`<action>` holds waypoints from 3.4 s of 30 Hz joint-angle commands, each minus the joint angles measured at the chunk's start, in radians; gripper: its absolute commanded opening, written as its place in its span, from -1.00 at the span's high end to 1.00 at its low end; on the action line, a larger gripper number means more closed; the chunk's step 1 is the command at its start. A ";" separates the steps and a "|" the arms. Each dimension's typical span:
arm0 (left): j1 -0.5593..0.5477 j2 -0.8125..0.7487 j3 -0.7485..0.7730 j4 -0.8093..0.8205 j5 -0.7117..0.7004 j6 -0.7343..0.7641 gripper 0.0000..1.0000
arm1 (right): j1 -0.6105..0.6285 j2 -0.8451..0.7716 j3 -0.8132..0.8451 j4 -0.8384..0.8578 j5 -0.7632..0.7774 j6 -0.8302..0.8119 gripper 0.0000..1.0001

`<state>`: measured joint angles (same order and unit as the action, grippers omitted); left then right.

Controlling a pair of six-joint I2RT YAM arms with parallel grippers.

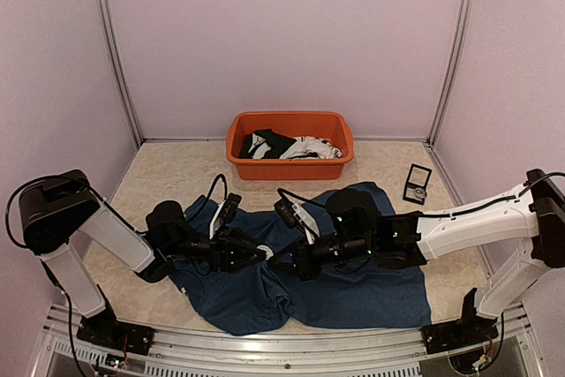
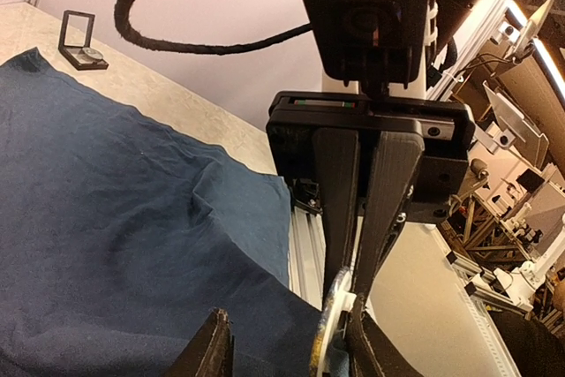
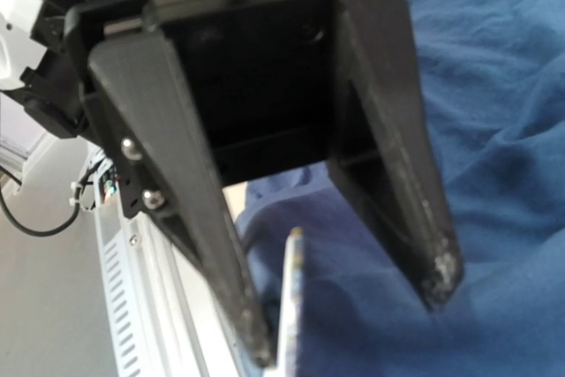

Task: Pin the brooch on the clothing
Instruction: Pin the brooch onto the flattened clothing.

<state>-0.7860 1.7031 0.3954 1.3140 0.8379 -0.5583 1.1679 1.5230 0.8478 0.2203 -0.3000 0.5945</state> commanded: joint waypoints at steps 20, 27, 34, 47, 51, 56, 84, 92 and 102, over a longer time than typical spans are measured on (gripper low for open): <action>-0.003 -0.027 0.054 -0.215 -0.115 0.070 0.49 | 0.028 0.020 0.076 -0.050 -0.037 -0.048 1.00; -0.006 -0.042 0.071 -0.280 -0.074 0.097 0.48 | 0.029 0.012 0.081 -0.073 -0.021 -0.065 1.00; 0.004 -0.080 0.069 -0.320 -0.009 0.134 0.28 | 0.029 0.000 0.072 -0.079 -0.012 -0.071 1.00; 0.039 -0.158 0.042 -0.361 0.050 0.164 -0.10 | 0.029 -0.004 0.068 -0.076 -0.010 -0.069 1.00; 0.040 -0.161 0.041 -0.367 0.051 0.166 -0.18 | 0.029 -0.007 0.067 -0.075 -0.011 -0.068 1.00; 0.041 -0.169 0.040 -0.391 0.081 0.183 -0.29 | 0.021 -0.046 0.032 -0.012 -0.031 -0.046 1.00; 0.064 -0.049 0.022 -0.053 0.189 -0.029 -0.38 | 0.014 -0.027 0.031 0.001 -0.014 -0.032 1.00; 0.057 -0.026 0.033 -0.050 0.184 -0.041 -0.27 | 0.010 -0.028 0.040 -0.010 -0.008 -0.035 1.00; 0.050 0.031 0.043 0.037 0.152 -0.096 -0.23 | 0.011 -0.009 0.062 -0.018 -0.017 -0.039 1.00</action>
<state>-0.7280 1.6932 0.4164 1.2888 1.0084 -0.6216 1.1820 1.5009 0.8726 0.1833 -0.3088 0.5591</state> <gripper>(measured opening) 0.620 0.007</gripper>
